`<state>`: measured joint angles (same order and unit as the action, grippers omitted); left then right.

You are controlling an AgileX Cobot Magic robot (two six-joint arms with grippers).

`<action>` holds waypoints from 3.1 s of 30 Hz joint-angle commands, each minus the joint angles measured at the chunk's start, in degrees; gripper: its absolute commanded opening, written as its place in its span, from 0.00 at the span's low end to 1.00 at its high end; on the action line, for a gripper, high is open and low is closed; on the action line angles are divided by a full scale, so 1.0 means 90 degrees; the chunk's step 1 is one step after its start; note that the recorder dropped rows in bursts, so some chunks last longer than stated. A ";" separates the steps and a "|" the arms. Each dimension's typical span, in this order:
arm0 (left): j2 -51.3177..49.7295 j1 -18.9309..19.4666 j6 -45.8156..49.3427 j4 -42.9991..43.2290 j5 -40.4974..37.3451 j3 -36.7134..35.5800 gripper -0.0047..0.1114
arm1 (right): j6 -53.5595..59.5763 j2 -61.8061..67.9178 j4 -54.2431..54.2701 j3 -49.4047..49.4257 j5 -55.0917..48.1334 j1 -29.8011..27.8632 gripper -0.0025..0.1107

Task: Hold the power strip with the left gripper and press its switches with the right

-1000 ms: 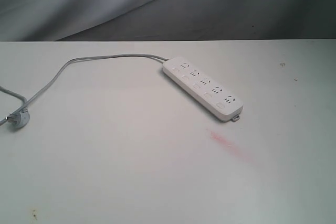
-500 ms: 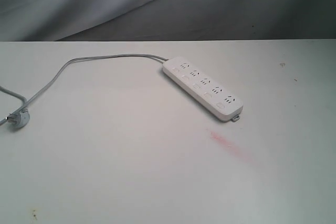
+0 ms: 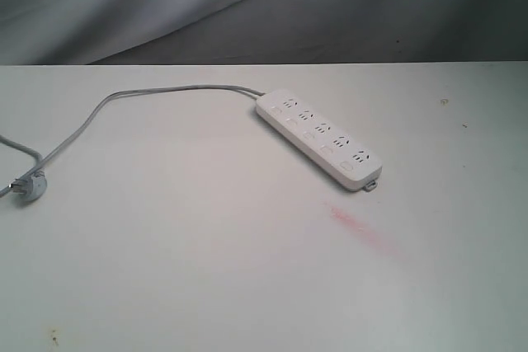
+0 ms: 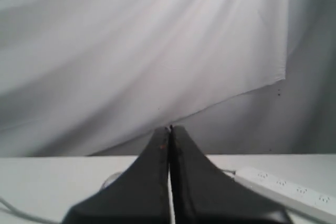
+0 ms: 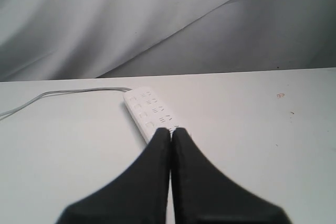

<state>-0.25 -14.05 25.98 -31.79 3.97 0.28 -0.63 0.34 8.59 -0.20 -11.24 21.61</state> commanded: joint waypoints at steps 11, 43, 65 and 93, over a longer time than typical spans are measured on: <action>0.0028 0.0818 -0.4366 0.3662 -0.2087 -0.0031 0.04 | 0.0012 -0.0038 0.0004 0.0022 -0.0013 -0.0047 0.02; 0.0028 0.0818 -0.3010 0.3232 -0.1950 -0.0031 0.04 | 0.0012 -0.0038 0.0004 0.0022 -0.0013 -0.0047 0.02; 0.0028 0.0818 -0.3010 0.3232 -0.1950 -0.0031 0.04 | 0.0012 -0.0038 0.0004 0.0022 -0.0013 -0.0047 0.02; 0.0028 0.0818 -0.3010 0.3232 -0.1950 -0.0031 0.04 | 0.0358 -0.0038 -0.0955 0.0022 0.0062 -0.1290 0.02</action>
<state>-0.25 -6.86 -1.06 -2.25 -14.16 0.28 1.87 0.34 0.96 -0.20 -11.03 10.36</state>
